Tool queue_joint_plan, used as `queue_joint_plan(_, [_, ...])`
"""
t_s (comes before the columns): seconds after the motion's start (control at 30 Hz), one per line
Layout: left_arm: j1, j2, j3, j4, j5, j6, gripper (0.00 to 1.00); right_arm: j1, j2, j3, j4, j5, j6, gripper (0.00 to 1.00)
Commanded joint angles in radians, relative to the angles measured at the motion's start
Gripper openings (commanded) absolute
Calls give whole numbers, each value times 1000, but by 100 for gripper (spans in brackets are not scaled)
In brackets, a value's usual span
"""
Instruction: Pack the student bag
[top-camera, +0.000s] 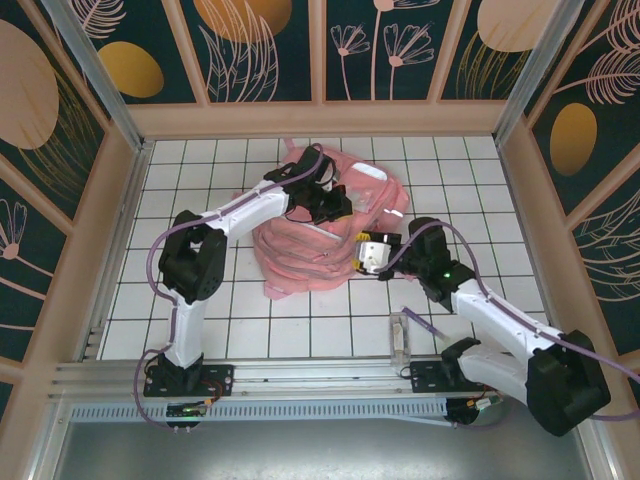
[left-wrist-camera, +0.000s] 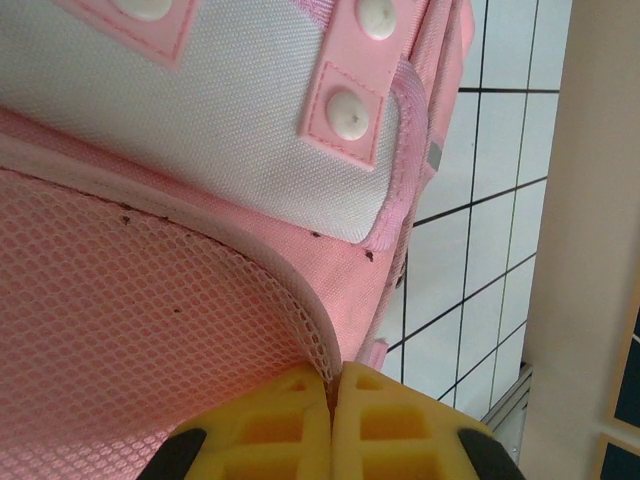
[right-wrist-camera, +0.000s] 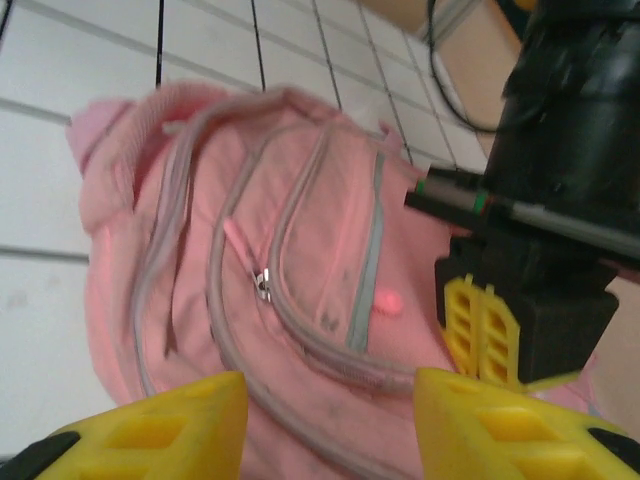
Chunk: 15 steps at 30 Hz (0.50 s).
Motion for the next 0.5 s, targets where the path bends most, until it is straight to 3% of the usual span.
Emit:
queue_joint_plan(0.0, [-1,3,43,-41,52,38,0,-7,55,16,-30,13,-160,47])
queue_joint_plan(0.47, [-1,-21,6,-22,94,14,0,62,334,166,48,60,-327,46])
